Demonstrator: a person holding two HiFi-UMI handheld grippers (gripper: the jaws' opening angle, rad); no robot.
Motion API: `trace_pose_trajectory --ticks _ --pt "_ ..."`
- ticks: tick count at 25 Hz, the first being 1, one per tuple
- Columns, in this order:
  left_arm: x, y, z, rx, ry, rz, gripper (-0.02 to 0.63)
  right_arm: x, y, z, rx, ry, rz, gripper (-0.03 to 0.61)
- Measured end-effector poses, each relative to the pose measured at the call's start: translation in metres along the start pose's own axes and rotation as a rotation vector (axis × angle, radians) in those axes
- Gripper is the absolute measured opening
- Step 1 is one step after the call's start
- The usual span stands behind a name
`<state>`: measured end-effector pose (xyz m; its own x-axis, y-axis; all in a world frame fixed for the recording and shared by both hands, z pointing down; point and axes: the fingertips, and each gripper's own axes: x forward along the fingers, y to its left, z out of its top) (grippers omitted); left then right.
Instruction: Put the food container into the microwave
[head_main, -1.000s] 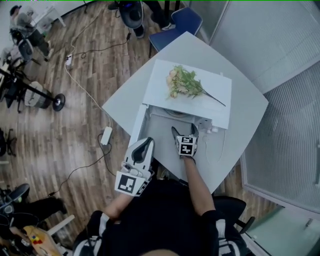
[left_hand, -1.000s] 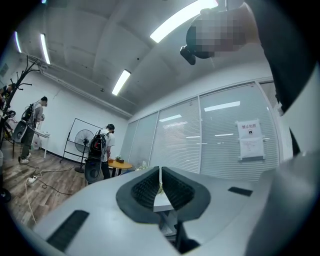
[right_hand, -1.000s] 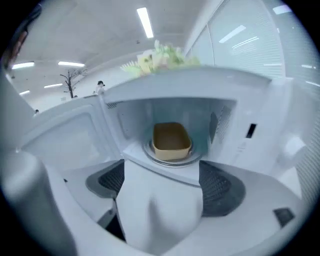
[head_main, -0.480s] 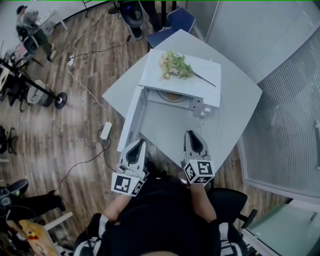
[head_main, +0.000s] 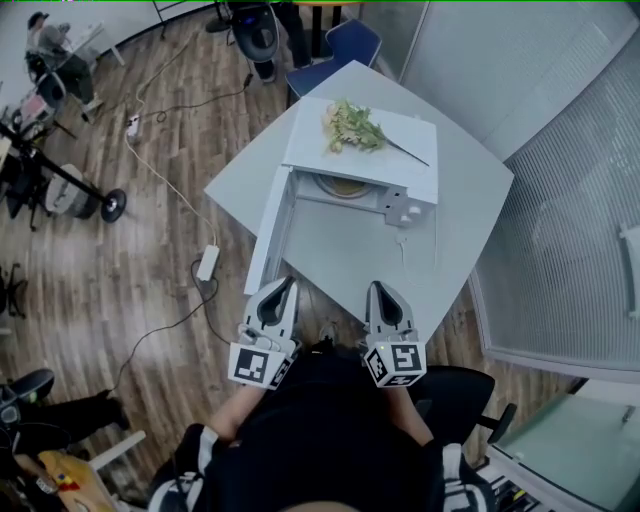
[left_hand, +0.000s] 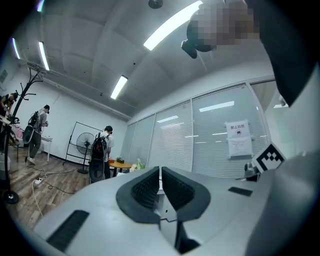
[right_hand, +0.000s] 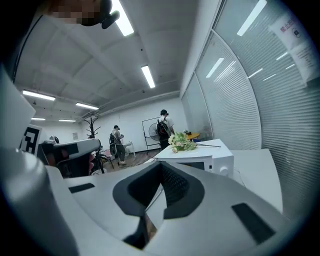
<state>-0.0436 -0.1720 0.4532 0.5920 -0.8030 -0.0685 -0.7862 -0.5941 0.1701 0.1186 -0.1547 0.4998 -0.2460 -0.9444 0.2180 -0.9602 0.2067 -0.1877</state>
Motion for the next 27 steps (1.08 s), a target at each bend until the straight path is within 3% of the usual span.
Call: trace_pose_trajectory --ticks 17,27 --pt "-0.017 0.029 0.0 -0.031 0.009 -0.05 0.034 0.002 0.042 -0.008 -0.032 0.012 -0.046 0.021" --pt "-0.019 0.038 -0.004 -0.025 0.013 -0.065 0.034 0.006 0.058 -0.006 -0.044 0.009 -0.017 0.021"
